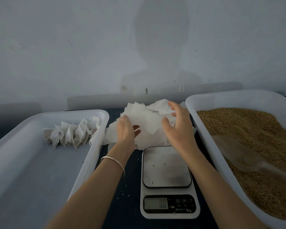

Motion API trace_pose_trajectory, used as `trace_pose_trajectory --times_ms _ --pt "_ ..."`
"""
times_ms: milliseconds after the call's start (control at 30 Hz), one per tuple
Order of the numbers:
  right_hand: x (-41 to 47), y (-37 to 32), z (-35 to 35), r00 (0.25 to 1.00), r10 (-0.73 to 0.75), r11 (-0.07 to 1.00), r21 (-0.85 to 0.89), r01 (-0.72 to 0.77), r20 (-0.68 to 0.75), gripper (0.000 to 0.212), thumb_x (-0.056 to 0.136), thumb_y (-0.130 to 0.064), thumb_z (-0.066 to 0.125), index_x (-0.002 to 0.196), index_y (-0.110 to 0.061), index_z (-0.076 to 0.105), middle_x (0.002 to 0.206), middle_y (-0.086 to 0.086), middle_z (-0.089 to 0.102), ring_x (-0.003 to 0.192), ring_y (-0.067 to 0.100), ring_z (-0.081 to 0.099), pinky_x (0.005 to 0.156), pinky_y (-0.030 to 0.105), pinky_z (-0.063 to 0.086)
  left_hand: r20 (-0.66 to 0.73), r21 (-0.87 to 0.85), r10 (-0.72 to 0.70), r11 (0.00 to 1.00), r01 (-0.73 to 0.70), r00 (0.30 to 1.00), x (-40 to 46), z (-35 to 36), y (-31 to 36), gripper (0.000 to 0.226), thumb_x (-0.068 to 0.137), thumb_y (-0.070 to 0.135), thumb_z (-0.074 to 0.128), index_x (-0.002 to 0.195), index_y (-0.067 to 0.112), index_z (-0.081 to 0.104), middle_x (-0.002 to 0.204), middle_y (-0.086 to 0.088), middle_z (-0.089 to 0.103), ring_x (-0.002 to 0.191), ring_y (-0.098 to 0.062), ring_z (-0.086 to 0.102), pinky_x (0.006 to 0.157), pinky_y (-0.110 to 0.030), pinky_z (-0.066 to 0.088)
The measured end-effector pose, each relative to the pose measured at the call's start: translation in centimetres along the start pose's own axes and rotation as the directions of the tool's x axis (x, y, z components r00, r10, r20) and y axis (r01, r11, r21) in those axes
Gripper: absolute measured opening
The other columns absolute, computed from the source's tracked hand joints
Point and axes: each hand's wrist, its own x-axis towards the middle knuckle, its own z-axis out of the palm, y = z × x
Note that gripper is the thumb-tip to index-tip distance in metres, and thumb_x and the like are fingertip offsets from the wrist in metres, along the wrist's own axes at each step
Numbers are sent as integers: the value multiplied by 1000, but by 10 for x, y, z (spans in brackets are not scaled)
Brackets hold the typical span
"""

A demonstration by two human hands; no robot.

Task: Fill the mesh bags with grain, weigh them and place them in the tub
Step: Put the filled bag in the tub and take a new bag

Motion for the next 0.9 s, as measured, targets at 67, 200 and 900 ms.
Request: trace_pose_trajectory --times_ms 67,200,900 --pt "-3 0 0 1000 3 1000 10 -3 25 48 92 -12 53 138 -19 43 135 2 44 123 15 44 102 35 39 -33 6 128 992 -128 991 0 0 -2 27 102 26 36 80 20 50 82 1 52 71 -13 51 61 -25 52" --pt "-10 -1 -2 978 154 970 169 -177 142 39 95 -26 52 134 -24 47 124 -8 52 107 6 53 94 28 45 -91 -150 307 936 -318 947 -16 -4 -1 28 101 28 45 79 21 61 79 8 59 76 -8 56 68 -21 52" --pt "-78 -4 -35 947 320 794 547 -264 -7 5 79 -20 75 75 -16 74 67 -2 71 58 5 63 57 14 51 -42 -60 401 913 -403 915 -115 -43 -52 24 87 10 67 102 25 58 93 12 66 84 -4 64 72 -17 50"
